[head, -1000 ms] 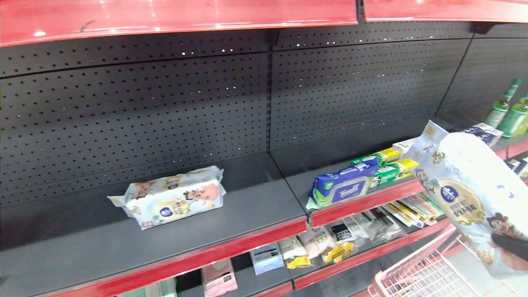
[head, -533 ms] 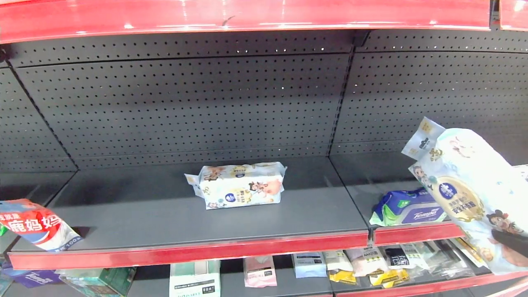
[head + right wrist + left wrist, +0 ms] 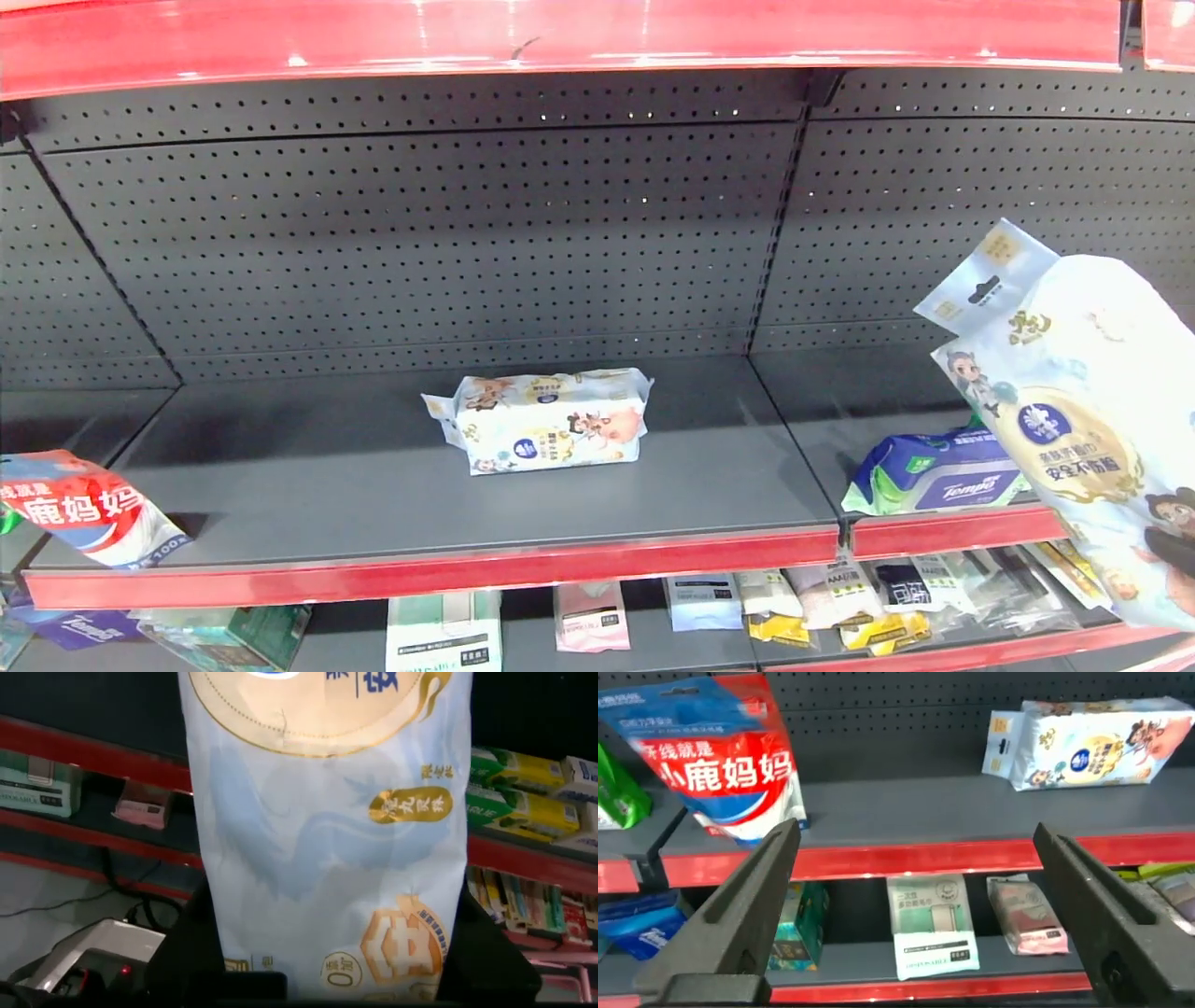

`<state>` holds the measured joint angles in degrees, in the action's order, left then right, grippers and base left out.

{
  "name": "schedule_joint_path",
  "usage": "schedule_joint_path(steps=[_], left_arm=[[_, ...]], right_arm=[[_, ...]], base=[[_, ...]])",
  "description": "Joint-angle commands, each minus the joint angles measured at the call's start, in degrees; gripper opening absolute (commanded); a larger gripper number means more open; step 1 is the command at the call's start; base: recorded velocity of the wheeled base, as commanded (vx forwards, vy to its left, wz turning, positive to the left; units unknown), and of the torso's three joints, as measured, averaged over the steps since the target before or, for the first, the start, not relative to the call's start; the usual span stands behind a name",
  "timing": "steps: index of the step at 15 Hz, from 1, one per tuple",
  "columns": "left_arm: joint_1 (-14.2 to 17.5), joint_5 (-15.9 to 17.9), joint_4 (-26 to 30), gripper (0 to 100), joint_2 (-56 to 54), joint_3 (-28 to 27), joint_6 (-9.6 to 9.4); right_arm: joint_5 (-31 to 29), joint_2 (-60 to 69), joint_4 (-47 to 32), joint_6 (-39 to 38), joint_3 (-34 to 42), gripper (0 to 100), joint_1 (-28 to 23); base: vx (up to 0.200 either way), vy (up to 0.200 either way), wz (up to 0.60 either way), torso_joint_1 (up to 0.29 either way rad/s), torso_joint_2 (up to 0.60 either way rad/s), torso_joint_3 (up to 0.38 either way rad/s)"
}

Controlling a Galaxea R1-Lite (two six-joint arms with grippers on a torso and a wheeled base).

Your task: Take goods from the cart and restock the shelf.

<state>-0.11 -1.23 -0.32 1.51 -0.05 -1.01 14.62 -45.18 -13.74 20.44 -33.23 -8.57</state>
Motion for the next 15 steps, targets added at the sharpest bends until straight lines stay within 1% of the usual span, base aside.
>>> schedule_joint_path(steps=[1,2,3,4,5,6,7,8,9,10,11,12,13,14,15], left_arm=[[0.0,0.0,0.0,100,2.9,-0.3,-1.27],[0.0,-0.5,0.2,100,7.0,-5.0,-1.36],[0.2,-1.3,0.5,100,15.9,-11.0,1.71],[1.5,-4.5,0.0,100,27.5,-15.7,12.0],[1.7,-7.0,-0.8,100,35.8,-18.0,10.77],[1.7,-7.3,-1.9,100,40.1,-19.9,7.69],[1.7,-7.3,-3.4,100,47.2,-22.5,2.59],[1.5,-6.9,-4.0,100,51.9,-23.2,-1.27],[1.3,-6.9,-4.2,100,52.5,-23.2,-1.89],[0.6,-2.1,-6.7,100,59.7,-24.6,-8.48],[0.8,2.5,-7.2,100,63.0,-26.8,-10.77],[0.9,5.3,-6.7,100,67.0,-30.4,-13.4],[0.6,6.6,-5.7,100,71.1,-33.6,-16.39],[0.5,9.1,-5.1,100,74.0,-36.0,-18.06],[0.5,15.2,-4.9,100,79.3,-39.8,-22.19]], right_arm=[[0.5,4.0,-0.1,0.1,0.6,0,0.0],[0.4,5.1,0.0,0.2,1.0,0,0.3],[0.4,5.6,0.1,0.1,1.3,0,0.4],[0.1,6.8,0.0,-0.2,1.3,0,0.0],[0.1,7.6,-0.1,-1.0,1.6,0,-0.4],[0.1,7.8,0.0,-1.4,1.9,0,-0.3],[0.1,8.0,-0.1,-1.9,2.0,0,-0.4],[0.1,8.6,-0.4,-3.5,3.1,0,-0.4],[0.1,8.8,-0.4,-3.8,3.3,0,-0.3],[-0.2,11.1,-0.6,-5.2,5.5,0,-0.4],[-0.6,11.8,-0.9,-5.0,6.2,0,-0.4],[-0.9,11.4,-0.9,-5.0,6.4,0,-0.5],[-1.5,11.3,-0.9,-5.0,6.6,0,-0.5],[-1.8,11.3,-0.9,-5.0,6.6,0,-0.4],[-1.9,11.2,-0.9,-4.9,6.6,0,-0.2]], base=[[0.0,0.0,0.0,0.0,0.0,0.0],[0.0,0.0,0.0,0.0,0.0,0.0],[0.0,0.0,0.0,0.0,0.0,0.0],[0.0,0.0,0.0,0.0,0.0,0.0],[0.0,0.0,0.0,0.0,0.0,0.0],[0.0,0.0,0.0,0.0,0.0,0.0],[0.0,0.0,0.0,0.0,0.0,0.0],[0.0,0.0,0.0,0.0,0.0,0.0],[0.0,0.0,0.0,0.0,0.0,0.0],[0.0,0.0,0.0,0.0,0.0,0.0],[0.0,0.0,0.0,0.0,0.0,0.0],[0.0,0.0,0.0,0.0,0.0,0.0],[0.0,0.0,0.0,0.0,0.0,0.0],[0.0,0.0,0.0,0.0,0.0,0.0],[0.0,0.0,0.0,0.0,0.0,0.0]])
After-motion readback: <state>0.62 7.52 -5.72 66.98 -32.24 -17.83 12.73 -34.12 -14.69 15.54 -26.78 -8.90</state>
